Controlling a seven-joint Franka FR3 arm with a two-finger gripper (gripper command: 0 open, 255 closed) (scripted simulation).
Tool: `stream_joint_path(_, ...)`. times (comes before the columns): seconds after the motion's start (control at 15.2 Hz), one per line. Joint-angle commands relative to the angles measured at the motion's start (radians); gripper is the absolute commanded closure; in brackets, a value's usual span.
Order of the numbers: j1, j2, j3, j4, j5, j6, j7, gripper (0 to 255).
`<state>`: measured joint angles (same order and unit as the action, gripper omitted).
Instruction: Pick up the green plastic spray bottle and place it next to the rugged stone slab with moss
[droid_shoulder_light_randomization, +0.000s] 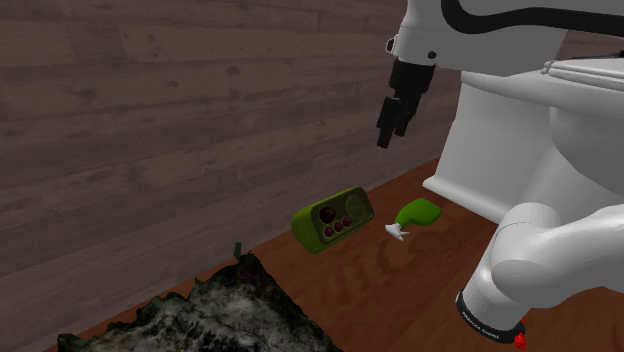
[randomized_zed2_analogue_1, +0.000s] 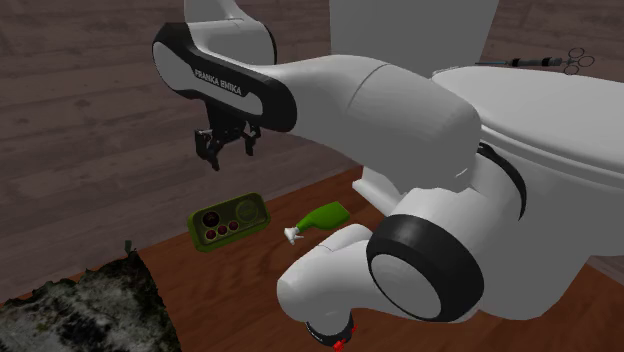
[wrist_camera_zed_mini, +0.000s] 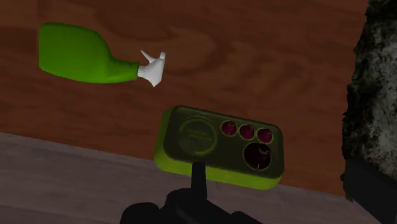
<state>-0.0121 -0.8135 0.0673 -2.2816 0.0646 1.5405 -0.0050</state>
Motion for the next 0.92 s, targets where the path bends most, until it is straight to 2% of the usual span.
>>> stream_joint_path(0.0,0.0,0.0,0.0,0.0,0.0,0.0,0.0,0)
stream_joint_path(0.46,0.073,-0.152,-0.131,-0.272,-0.107,0.105,-0.334,0)
stream_joint_path(0.86,0.1,-0.232,-0.283,-0.454,-0.25,0.205,-0.63,0)
